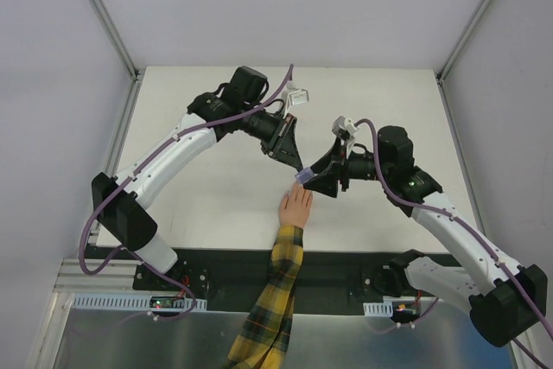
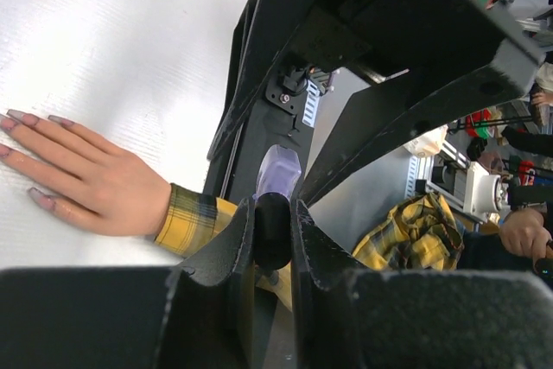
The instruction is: Paint the nails
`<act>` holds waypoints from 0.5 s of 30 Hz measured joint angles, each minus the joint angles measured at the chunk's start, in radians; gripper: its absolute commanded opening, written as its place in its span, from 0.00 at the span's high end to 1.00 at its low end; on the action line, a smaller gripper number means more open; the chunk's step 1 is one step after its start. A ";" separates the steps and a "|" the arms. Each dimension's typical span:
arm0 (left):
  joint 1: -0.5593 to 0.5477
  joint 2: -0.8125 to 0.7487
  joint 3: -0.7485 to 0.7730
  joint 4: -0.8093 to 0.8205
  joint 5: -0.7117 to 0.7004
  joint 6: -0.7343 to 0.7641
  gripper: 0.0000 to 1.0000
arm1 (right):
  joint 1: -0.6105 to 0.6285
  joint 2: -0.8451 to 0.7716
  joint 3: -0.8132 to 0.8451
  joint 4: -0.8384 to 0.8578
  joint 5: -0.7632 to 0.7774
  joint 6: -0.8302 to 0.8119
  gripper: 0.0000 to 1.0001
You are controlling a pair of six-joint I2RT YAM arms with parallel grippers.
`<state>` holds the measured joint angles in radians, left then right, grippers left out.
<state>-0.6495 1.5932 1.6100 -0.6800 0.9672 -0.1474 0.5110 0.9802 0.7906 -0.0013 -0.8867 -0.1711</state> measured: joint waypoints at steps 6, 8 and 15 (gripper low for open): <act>-0.011 0.008 0.015 0.000 -0.003 -0.002 1.00 | 0.032 0.030 0.000 0.006 0.001 0.009 0.55; -0.012 0.008 0.015 0.000 -0.003 -0.002 1.00 | 0.039 0.030 0.000 0.014 0.003 0.011 0.59; -0.013 0.008 0.015 0.001 -0.007 0.000 1.00 | 0.049 0.032 0.000 0.020 0.012 0.026 0.99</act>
<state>-0.6621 1.6012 1.6253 -0.6792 0.9600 -0.1474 0.5598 1.0119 0.7906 0.0185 -0.8749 -0.1452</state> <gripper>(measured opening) 0.127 0.226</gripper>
